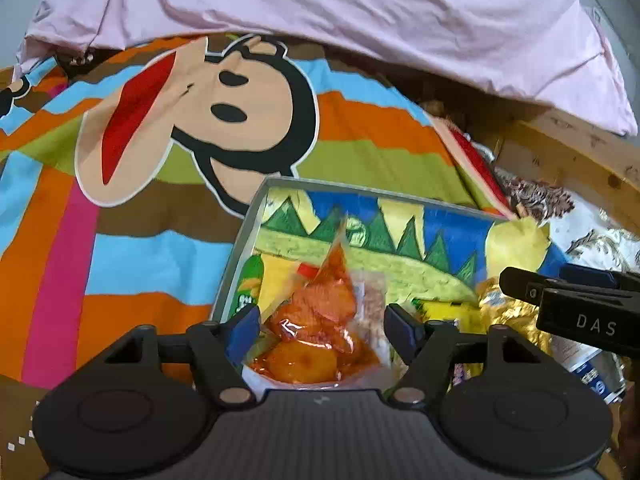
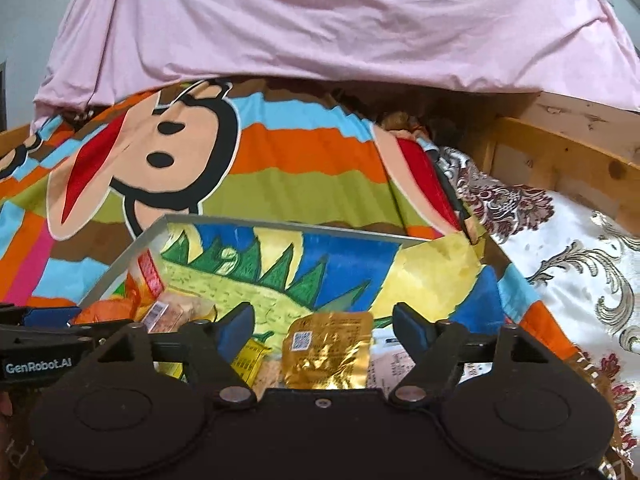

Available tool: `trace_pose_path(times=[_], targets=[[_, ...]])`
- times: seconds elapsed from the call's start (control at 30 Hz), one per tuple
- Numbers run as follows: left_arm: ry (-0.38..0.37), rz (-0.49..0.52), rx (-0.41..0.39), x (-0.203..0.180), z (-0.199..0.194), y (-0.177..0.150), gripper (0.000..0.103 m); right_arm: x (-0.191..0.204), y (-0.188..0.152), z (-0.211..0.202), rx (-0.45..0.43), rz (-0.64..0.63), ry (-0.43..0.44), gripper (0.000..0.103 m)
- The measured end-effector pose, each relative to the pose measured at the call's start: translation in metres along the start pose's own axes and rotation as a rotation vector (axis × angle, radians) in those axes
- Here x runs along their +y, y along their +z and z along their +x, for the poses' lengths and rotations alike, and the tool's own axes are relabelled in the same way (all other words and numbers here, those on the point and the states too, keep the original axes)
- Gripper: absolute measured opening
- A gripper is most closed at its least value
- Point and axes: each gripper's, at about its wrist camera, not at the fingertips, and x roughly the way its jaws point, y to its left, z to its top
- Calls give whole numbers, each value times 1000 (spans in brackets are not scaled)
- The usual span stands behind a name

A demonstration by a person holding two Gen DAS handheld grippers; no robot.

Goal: Organize snacks
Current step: 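Lower the orange bag and gold packet into the tray and open both tools, then raise both open tools away from the tray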

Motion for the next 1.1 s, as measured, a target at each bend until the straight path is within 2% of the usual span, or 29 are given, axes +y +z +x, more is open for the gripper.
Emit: trace_pose_path(times=[0.4, 0.6, 0.8, 1.1], targets=[[7, 13, -91, -6, -37, 19, 90, -15, 17, -40, -120, 62, -38, 102], [23, 10, -150, -7, -65, 28, 101, -26, 23, -63, -152, 115, -63, 102], [29, -3, -203, -8, -96, 36, 102, -29, 26, -94, -194, 120, -73, 102], [46, 9, -269, -13, -144, 35, 102, -25, 26, -141, -235, 99, -44, 102]])
